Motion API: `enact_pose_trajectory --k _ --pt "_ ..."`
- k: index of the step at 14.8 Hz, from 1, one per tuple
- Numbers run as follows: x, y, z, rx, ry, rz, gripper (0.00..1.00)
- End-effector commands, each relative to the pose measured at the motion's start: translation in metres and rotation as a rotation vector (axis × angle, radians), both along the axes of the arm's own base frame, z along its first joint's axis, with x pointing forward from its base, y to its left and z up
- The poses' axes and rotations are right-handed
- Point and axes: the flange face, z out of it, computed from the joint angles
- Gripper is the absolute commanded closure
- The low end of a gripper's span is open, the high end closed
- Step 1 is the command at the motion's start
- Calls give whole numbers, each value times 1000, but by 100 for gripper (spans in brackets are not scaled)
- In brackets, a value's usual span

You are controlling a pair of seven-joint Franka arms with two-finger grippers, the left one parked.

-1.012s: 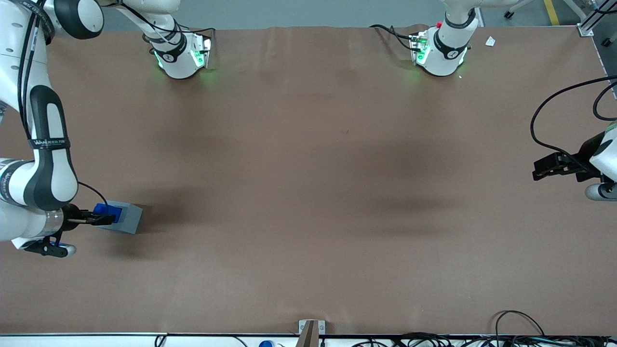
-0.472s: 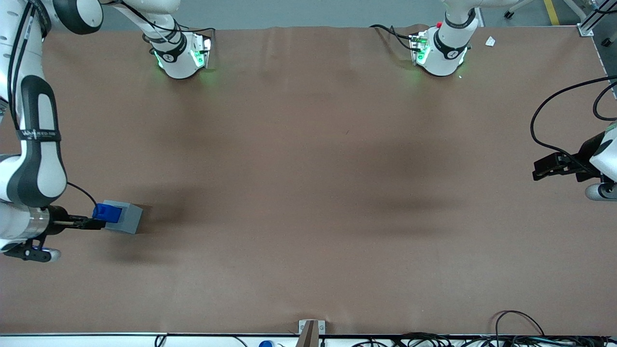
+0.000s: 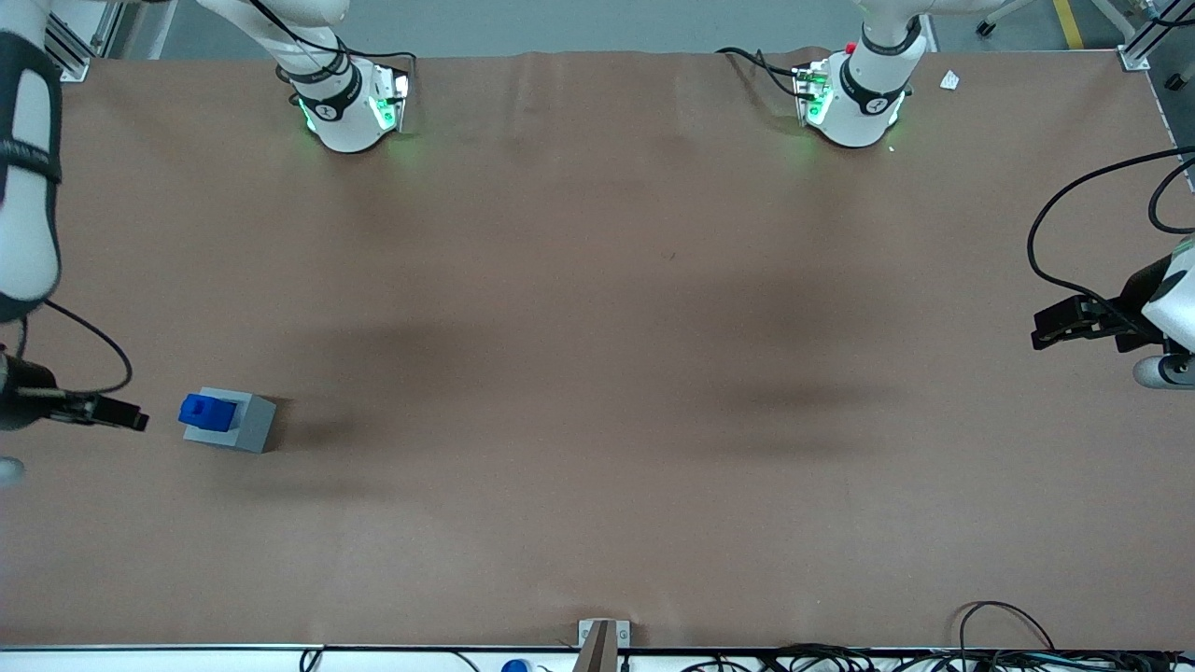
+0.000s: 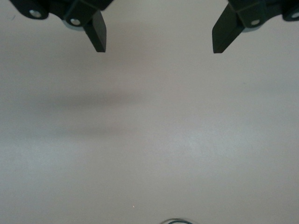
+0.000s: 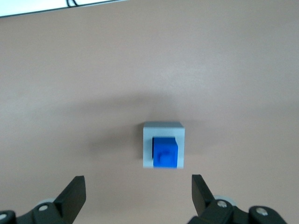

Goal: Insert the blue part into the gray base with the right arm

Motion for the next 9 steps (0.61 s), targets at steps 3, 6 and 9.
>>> enact_pose_trajectory --k 3,6,9 --pt "-77 26 71 -5 -14 -20 0" --pt "-131 52 106 -20 -46 -1 0" --pt "-157 94 127 -42 -34 10 0"
